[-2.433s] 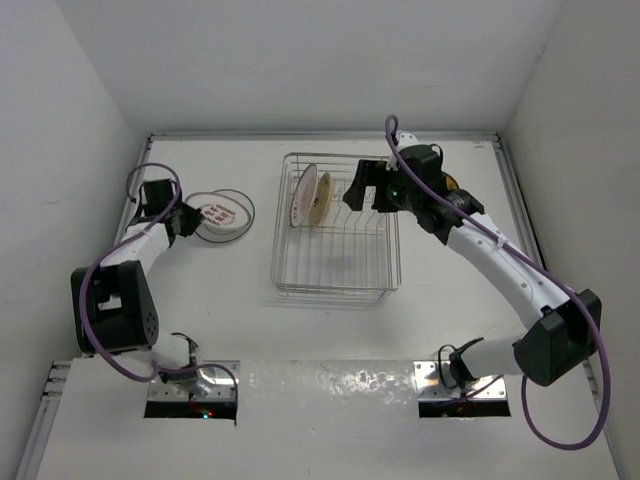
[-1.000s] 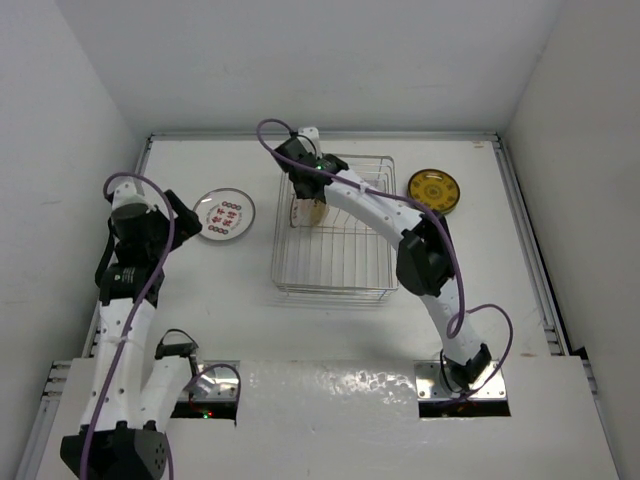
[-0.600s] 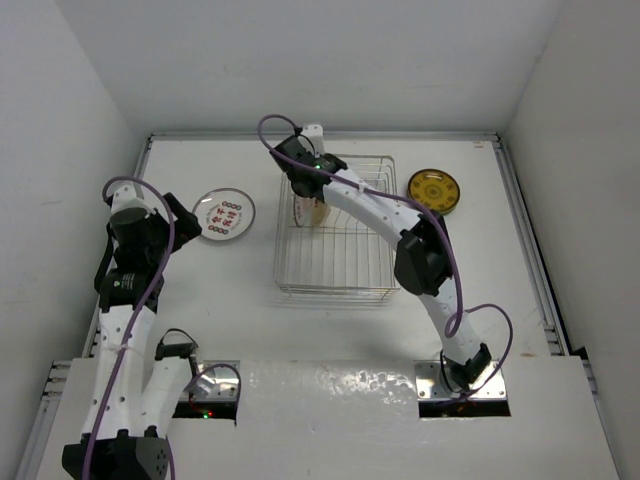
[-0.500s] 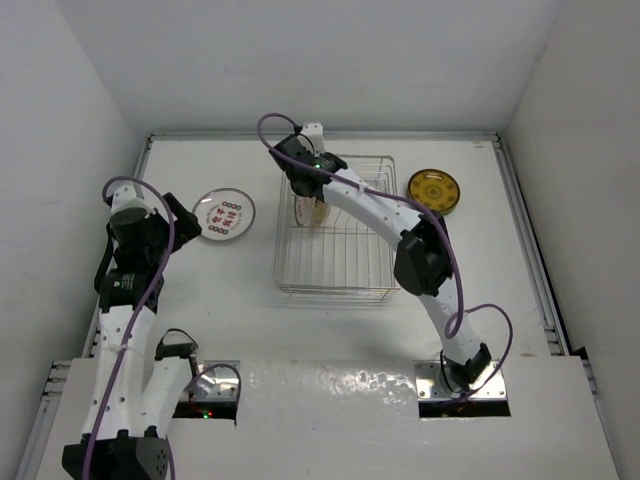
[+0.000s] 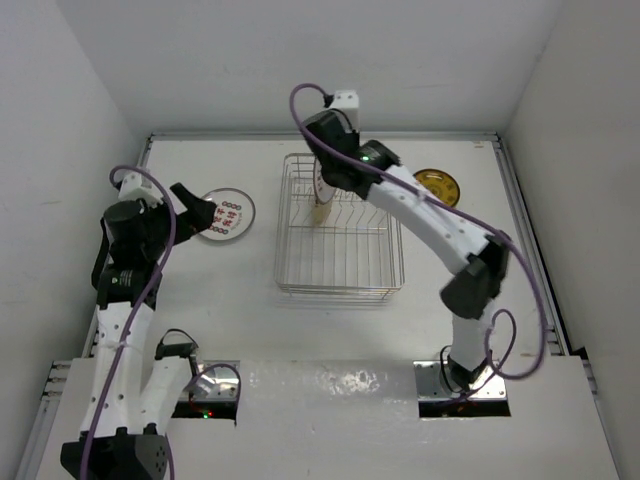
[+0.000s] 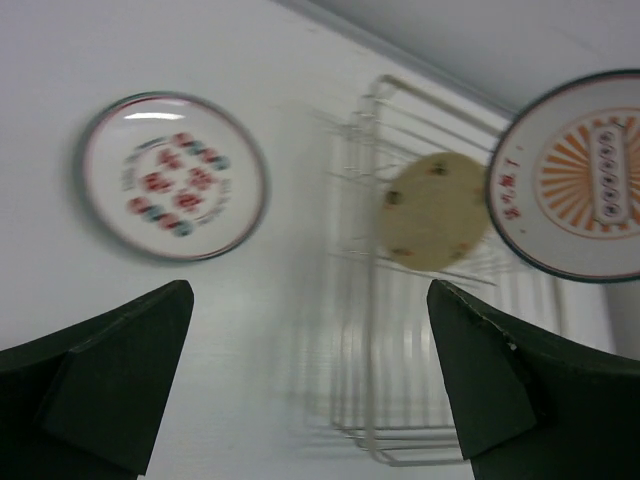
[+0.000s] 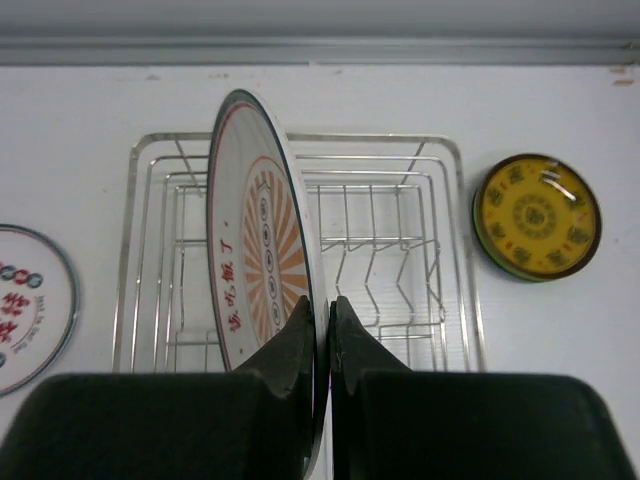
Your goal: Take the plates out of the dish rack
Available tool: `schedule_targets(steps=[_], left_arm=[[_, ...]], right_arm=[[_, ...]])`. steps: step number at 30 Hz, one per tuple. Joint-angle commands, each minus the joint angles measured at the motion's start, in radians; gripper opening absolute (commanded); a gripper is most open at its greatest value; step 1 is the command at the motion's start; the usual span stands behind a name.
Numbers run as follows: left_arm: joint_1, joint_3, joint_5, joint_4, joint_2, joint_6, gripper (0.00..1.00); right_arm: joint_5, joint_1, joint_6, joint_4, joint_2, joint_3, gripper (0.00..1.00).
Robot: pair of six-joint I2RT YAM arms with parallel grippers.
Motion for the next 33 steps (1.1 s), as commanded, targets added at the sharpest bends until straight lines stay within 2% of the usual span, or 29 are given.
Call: schedule_targets(steps=[1,2,3,5,6,9,11,12,16,18,20,23,24,25,26,27,29,30,31,32,33], left_arm=[[-0.012,0.078,0.379,0.225,0.081,-0.063,1.00],[-0.010,0.081,0.498,0.310,0.106,-0.113,1.00],[-0.013,0.078,0.547,0.360,0.152,-0.140,1.00],[-0.019,0.081,0.606,0.436,0.187,-0.198,1.00],[-0.024,0.084,0.612,0.443,0.210,-0.206,1.00],[-0.039,0.092,0.661,0.495,0.236,-0.214,1.00],[-0.055,0.083,0.700,0.529,0.244,-0.223,0.99],[-0.062,0.083,0.707,0.530,0.247,-0.220,0.98],[-0.111,0.071,0.749,0.552,0.267,-0.210,0.93],[-0.121,0.060,0.744,0.552,0.278,-0.206,0.85],[-0.159,0.052,0.738,0.544,0.296,-0.195,0.70],[-0.170,0.054,0.711,0.506,0.321,-0.172,0.55],[-0.170,0.057,0.688,0.488,0.325,-0.160,0.47],[-0.170,0.067,0.677,0.478,0.327,-0.154,0.35],[-0.170,0.075,0.665,0.472,0.330,-0.149,0.09],[-0.170,0.081,0.645,0.465,0.329,-0.151,0.00],[-0.170,0.095,0.515,0.405,0.307,-0.174,0.00],[-0.167,0.097,0.452,0.365,0.298,-0.201,0.00],[-0.159,0.100,0.312,0.330,0.281,-0.215,0.00],[-0.150,0.103,0.239,0.296,0.278,-0.230,0.00],[-0.138,0.101,0.107,0.221,0.276,-0.268,0.00]], right_arm=[[-0.067,0.004,-0.060,0.125,-0.233,-0.154,0.00],[-0.126,0.004,-0.067,0.194,-0.269,-0.200,0.00],[-0.277,-0.003,-0.079,0.232,-0.303,-0.240,0.00],[-0.460,-0.016,-0.107,0.341,-0.388,-0.352,0.00],[-0.632,-0.035,-0.106,0.384,-0.417,-0.392,0.00],[-0.903,-0.095,-0.017,0.616,-0.549,-0.643,0.00],[-1.020,-0.147,0.037,0.755,-0.603,-0.705,0.00],[-1.127,-0.160,0.078,0.806,-0.613,-0.749,0.00],[-1.267,-0.183,0.173,1.033,-0.630,-0.823,0.00],[-1.303,-0.183,0.225,1.102,-0.620,-0.851,0.00],[-1.324,-0.183,0.250,1.162,-0.600,-0.859,0.00],[-1.346,-0.184,0.278,1.211,-0.578,-0.866,0.00],[-1.353,-0.184,0.295,1.233,-0.561,-0.866,0.00],[-1.360,-0.186,0.299,1.230,-0.551,-0.862,0.00],[-1.364,-0.186,0.301,1.225,-0.541,-0.856,0.01],[-1.363,-0.190,0.299,1.224,-0.529,-0.857,0.11],[-1.323,-0.212,0.299,1.179,-0.526,-0.865,0.42],[-1.295,-0.221,0.286,1.099,-0.530,-0.869,0.78],[-1.253,-0.238,0.263,1.022,-0.538,-0.865,0.91],[-1.185,-0.241,0.238,0.935,-0.547,-0.857,0.99],[-1.012,-0.243,0.176,0.745,-0.557,-0.825,0.99]])
